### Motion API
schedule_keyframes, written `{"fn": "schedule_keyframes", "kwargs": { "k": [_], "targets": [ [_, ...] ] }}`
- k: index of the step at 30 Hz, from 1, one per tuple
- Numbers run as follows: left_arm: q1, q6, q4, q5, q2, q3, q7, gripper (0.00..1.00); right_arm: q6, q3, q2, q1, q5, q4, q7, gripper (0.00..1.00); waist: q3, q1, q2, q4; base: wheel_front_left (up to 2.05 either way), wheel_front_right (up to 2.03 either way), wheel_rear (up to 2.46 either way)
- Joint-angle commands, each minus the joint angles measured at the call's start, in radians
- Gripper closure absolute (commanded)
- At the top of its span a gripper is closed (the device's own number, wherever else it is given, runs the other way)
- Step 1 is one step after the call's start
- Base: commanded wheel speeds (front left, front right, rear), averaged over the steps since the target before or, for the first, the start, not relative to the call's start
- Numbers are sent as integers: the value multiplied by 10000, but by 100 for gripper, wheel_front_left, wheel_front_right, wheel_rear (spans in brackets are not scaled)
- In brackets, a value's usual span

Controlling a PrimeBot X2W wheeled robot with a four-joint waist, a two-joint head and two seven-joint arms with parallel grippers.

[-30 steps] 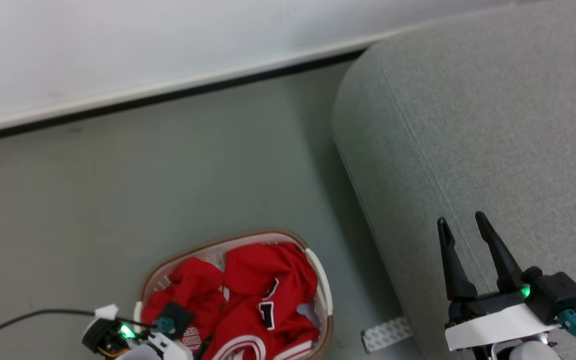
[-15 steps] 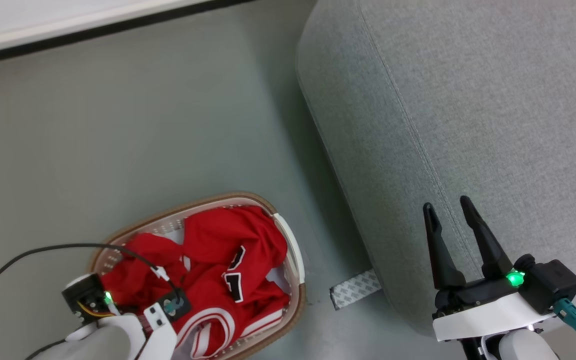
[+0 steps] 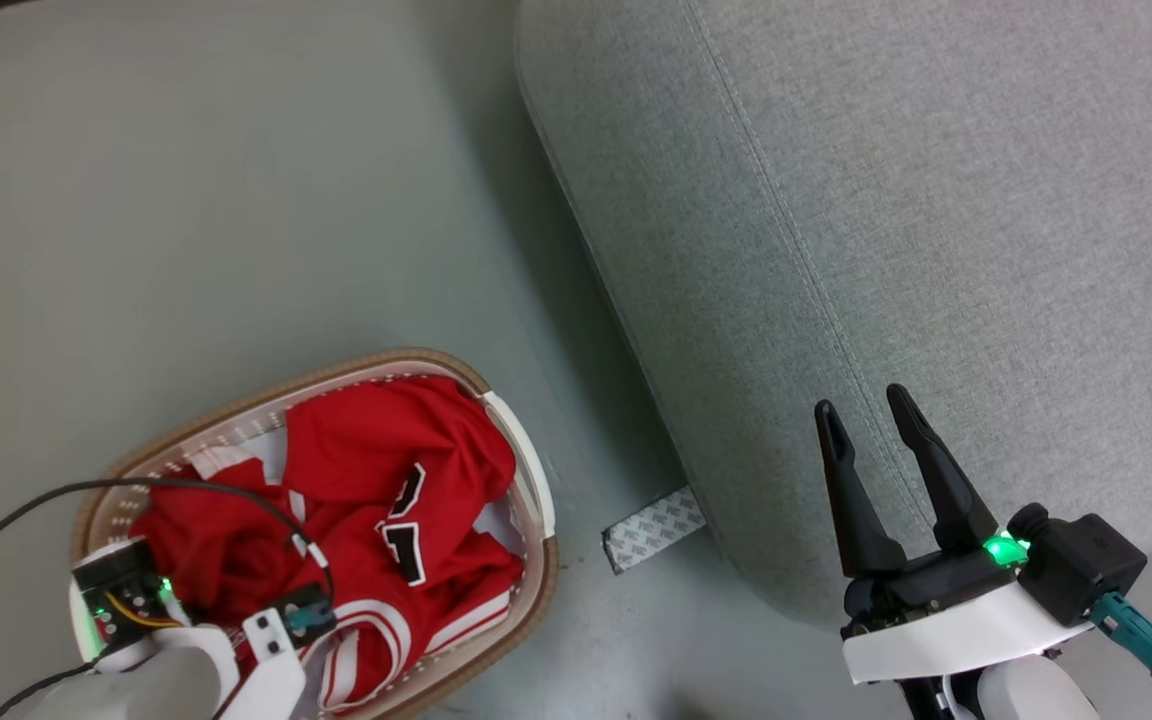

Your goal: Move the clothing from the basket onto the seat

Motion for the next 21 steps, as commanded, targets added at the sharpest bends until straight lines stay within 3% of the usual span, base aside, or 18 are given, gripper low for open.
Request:
{"fn": "schedule_keyframes", "kwargs": {
  "k": [1,2,3,5,16,21],
  "targets": [
    [-53,9,124,48,103,-27,-29,2,-21,23,-10,-174,120,-36,-28,0,139,0,-1,-100,0,0,0],
    [-65,9,214,-23,133,-31,-66,15,-21,32,-12,-178,142,-57,-26,0,191,0,-1,-120,0,0,0],
    [-96,9,282,-25,166,-36,-118,50,-21,35,-12,-178,145,-76,-26,0,240,0,-1,-132,0,0,0],
    [-220,9,333,-129,100,-38,-201,100,-21,23,-12,-188,142,-82,-26,0,287,0,-1,-124,0,0,0],
    [-359,9,231,-662,-488,-49,-408,100,-21,-151,-14,-310,-84,158,-26,0,-252,0,-1,224,0,0,0],
    [-327,9,155,-1310,-974,-49,-724,100,-21,-377,-17,-231,-433,469,-28,0,-1017,0,-1,610,0,0,0]
  ]
}}
